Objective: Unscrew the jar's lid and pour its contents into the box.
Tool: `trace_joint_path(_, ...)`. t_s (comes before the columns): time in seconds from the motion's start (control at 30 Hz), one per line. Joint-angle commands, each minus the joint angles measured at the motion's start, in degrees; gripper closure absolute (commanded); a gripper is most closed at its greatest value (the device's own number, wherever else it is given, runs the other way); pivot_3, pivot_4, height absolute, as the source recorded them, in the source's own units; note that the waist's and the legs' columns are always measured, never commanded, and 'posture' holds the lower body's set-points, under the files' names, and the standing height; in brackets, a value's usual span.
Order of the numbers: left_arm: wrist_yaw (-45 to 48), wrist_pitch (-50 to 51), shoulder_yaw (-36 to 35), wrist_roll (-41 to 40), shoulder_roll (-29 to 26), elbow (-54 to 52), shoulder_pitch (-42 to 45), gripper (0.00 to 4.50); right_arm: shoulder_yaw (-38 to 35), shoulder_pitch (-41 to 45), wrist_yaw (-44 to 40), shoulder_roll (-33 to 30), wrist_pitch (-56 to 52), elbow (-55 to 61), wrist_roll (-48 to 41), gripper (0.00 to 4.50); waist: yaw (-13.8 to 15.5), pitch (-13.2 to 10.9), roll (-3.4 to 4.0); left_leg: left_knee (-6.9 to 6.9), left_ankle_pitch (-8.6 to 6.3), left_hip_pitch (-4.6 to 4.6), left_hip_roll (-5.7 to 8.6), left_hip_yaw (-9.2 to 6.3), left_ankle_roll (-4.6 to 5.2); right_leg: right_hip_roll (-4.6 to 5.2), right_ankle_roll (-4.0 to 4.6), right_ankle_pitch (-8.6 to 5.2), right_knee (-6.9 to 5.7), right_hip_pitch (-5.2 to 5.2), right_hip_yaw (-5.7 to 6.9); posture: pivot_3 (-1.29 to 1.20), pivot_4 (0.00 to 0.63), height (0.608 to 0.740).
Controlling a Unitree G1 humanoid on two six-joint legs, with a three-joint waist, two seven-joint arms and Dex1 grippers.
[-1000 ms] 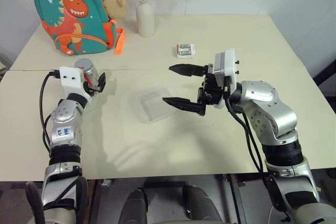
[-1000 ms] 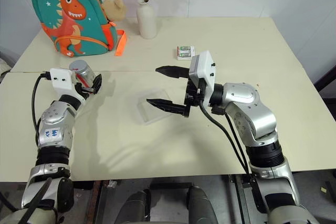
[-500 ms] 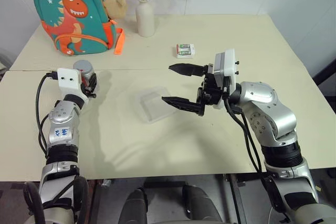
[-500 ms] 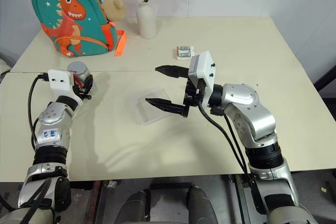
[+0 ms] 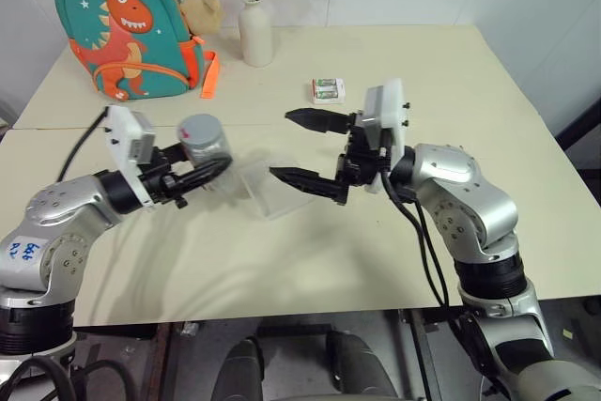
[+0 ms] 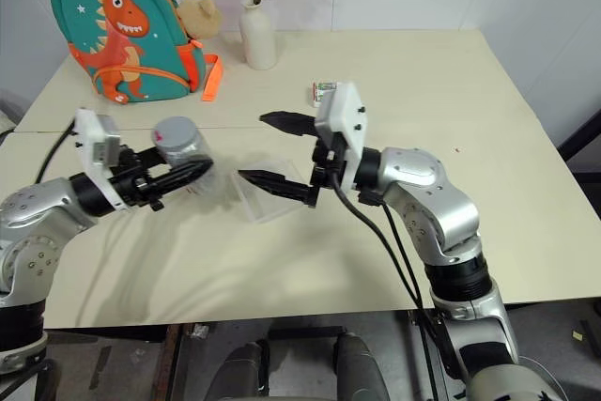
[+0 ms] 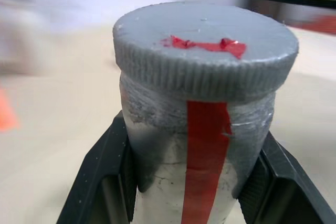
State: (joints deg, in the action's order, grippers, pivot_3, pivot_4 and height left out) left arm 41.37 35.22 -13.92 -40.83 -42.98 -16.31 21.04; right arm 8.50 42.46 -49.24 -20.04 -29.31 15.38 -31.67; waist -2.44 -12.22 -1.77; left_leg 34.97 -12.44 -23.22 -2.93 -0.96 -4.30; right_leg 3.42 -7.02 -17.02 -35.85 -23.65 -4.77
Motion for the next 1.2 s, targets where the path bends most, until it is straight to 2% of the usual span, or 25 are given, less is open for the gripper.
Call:
trace_joint_path(0.03,-0.04,1.42,2.48,-1.17,2.14,-0.51,4.47,2.52,0.27,3.36,4.65,3.29,-6.01,0.86,-2.09,0.0,-0.13,0.0,0.0,0.03,0.0,0.0,0.0,0.0,0.01,0.0,-0.01,0.0,-0.01,0.0,-0.01,0.0,0.15,0.74)
trace_joint_path(0.13,0.73,2.47,5.34,-1.66,5.44,-0.02,6.71,2.52,2.14,5.72,7.23,5.72,-8.53,-0.89,-0.1,0.0,-0.27,0.01,0.0,0.04,0.01,-0.02,0.01,0.01,0.02,0.0,-0.13,0.07,-0.01,0.0,-0.04,0.0,0.15,0.74)
trace_joint_path(0.3,3.68,2.87,9.1,-0.6,7.27,0.18,7.97,2.52,2.56,7.99,9.38,6.96,-10.08,-4.46,2.03,0.0,-0.75,0.0,-0.01,-0.03,-0.03,-0.07,0.02,0.0,0.05,-0.04,-0.54,0.28,-0.01,-0.08,-0.08,0.0,0.15,0.74)
trace_joint_path(0.9,8.63,1.48,9.5,2.11,6.12,2.32,8.59,2.52,0.42,8.82,4.76,3.84,-12.16,-6.37,0.93,0.0,-0.83,0.0,0.0,-0.12,-0.06,-0.09,0.02,0.01,0.09,-0.07,-0.55,0.24,0.01,-0.15,-0.13,0.0,0.15,0.74)
trace_joint_path(1.0,8.7,1.4,9.62,2.4,6.42,2.54,8.96,2.52,0.08,8.94,4.58,3.92,-11.95,-6.96,0.83,0.62,-0.85,0.0,-0.01,-0.12,-0.06,-0.09,0.02,0.01,0.1,-0.07,-0.55,0.24,0.02,-0.15,-0.13,0.0,0.15,0.74)
trace_joint_path(1.13,8.75,1.11,9.68,2.69,6.96,2.74,9.36,2.52,-0.19,8.86,4.4,4.11,-12.29,-7.07,0.32,1.89,-0.85,0.0,-0.01,-0.11,-0.06,-0.1,0.02,0.01,0.1,-0.08,-0.55,0.24,0.01,-0.15,-0.14,0.0,0.15,0.74)
trace_joint_path(1.2,8.77,0.51,9.55,2.92,7.12,2.84,9.57,2.52,-0.28,8.97,4.1,4.11,-12.72,-7.0,-0.14,1.92,-0.83,0.0,-0.01,-0.11,-0.07,-0.1,0.02,0.01,0.1,-0.08,-0.55,0.24,0.02,-0.15,-0.15,0.0,0.15,0.74)
